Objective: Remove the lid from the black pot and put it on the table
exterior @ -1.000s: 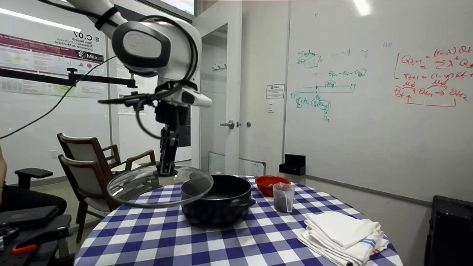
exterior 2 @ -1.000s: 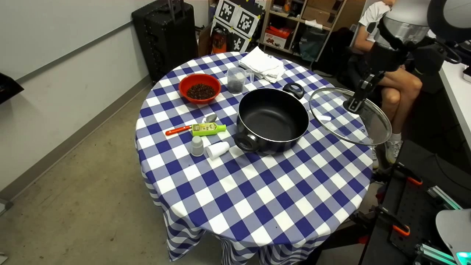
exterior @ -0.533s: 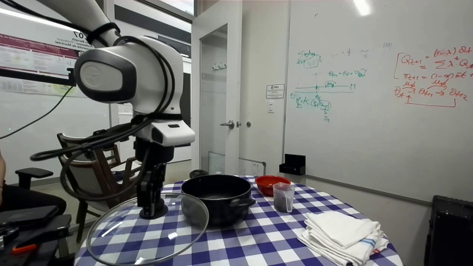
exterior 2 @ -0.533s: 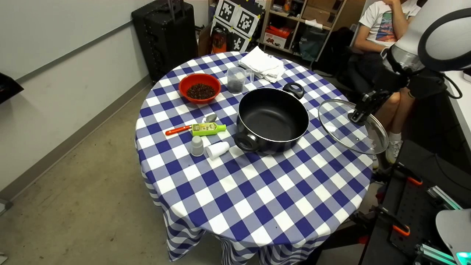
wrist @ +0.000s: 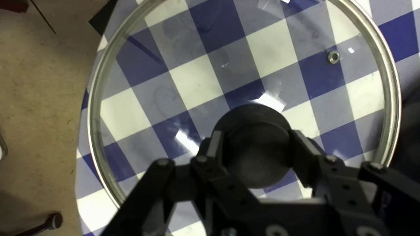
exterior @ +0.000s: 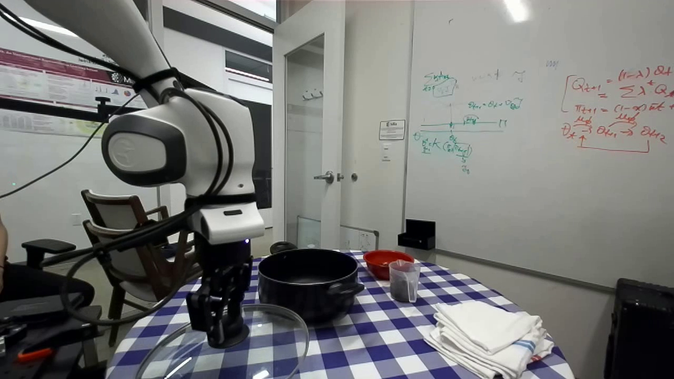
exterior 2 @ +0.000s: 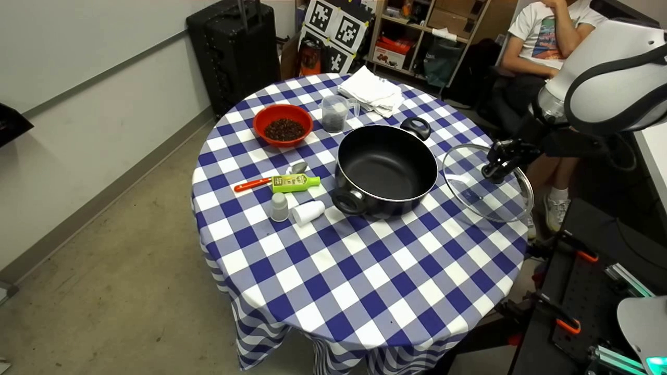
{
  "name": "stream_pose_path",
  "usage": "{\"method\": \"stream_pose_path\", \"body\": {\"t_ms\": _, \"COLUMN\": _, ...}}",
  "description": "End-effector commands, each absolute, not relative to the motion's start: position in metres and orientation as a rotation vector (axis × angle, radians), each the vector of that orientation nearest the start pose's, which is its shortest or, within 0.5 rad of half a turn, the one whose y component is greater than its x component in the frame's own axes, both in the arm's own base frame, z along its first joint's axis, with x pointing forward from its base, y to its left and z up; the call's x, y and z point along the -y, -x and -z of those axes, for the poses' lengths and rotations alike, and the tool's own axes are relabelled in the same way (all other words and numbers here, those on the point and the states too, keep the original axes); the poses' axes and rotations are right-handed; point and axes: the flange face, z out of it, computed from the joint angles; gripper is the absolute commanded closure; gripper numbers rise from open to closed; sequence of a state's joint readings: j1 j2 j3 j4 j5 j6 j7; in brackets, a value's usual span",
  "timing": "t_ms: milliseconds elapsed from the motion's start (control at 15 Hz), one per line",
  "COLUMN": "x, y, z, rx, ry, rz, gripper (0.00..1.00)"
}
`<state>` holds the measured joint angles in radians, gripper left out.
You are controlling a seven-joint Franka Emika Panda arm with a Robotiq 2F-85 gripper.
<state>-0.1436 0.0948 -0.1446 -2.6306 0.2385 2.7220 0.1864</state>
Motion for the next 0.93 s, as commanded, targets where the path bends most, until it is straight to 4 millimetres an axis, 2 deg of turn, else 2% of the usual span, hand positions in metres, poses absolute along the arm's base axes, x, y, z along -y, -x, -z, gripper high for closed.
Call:
{"method": "stream_pose_path", "body": {"t_ms": 0, "x": 0.129, "y": -0.417, "z": -0.204, "rx": -1.125, "ry": 2.854, "rz": 0.022, "gripper": 0.74}}
{"method": "stream_pose_path", "body": {"t_ms": 867, "x": 0.121, "y": -0.421, "z": -0.178, "rx": -0.799, "ry": 3.02, "rz": -0.071, "gripper": 0.74}}
